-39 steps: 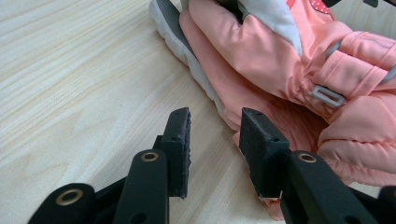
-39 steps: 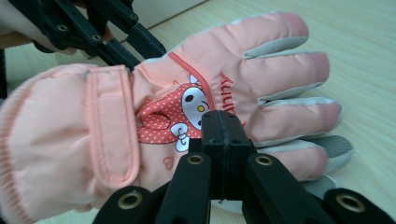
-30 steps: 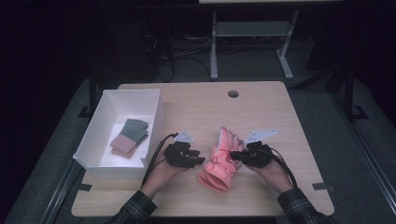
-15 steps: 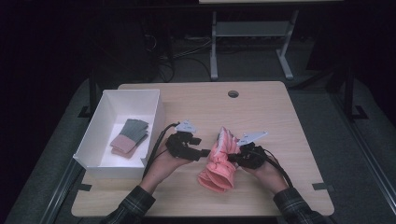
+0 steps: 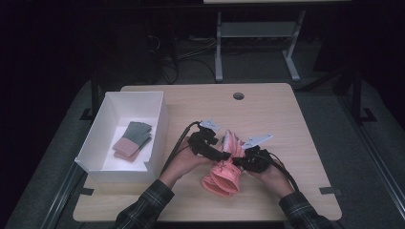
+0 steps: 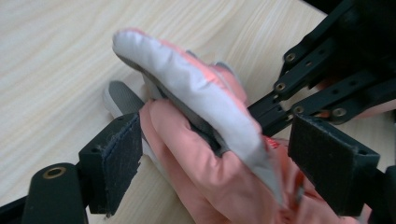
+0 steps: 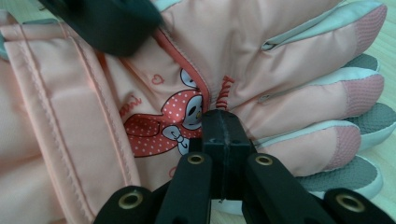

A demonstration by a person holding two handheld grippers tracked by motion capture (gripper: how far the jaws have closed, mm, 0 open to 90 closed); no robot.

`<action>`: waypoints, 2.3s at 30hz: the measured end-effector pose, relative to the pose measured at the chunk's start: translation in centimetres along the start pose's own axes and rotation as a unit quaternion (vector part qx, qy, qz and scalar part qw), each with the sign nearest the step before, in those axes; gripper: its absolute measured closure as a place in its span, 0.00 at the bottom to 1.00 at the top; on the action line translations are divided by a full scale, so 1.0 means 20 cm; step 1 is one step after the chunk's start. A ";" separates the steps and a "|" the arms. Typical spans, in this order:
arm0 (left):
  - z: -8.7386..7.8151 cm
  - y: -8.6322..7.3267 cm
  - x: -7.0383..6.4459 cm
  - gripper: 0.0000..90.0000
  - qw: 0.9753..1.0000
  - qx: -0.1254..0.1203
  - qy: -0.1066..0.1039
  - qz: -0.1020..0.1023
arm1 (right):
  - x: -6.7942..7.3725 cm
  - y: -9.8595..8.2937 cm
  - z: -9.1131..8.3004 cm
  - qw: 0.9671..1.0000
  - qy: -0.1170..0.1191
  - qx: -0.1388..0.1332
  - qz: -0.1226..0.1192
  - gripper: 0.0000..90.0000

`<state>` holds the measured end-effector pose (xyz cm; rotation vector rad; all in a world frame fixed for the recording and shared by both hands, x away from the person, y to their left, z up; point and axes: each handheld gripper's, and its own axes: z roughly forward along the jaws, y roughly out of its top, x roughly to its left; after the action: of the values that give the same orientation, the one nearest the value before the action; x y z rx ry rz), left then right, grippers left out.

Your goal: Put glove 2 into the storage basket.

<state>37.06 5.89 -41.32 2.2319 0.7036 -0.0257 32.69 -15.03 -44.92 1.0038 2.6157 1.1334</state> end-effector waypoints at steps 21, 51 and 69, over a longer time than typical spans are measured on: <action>0.18 -0.14 0.12 0.15 0.992 0.034 -0.089 -0.088 | -0.01 -0.02 0.02 1.000 0.003 0.000 -0.002 1.00; 0.15 -0.17 0.14 0.66 0.988 0.013 -0.139 -0.064 | -0.06 -0.06 -0.10 0.997 0.039 -0.058 0.031 0.71; -0.05 -0.09 0.08 0.68 0.995 -0.022 -0.092 -0.020 | -0.21 -0.29 -0.15 0.988 -0.131 -0.022 0.082 0.15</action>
<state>37.21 8.31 -42.27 2.1405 0.6409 -0.2294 31.75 -22.30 -47.46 1.2814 2.3292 1.0069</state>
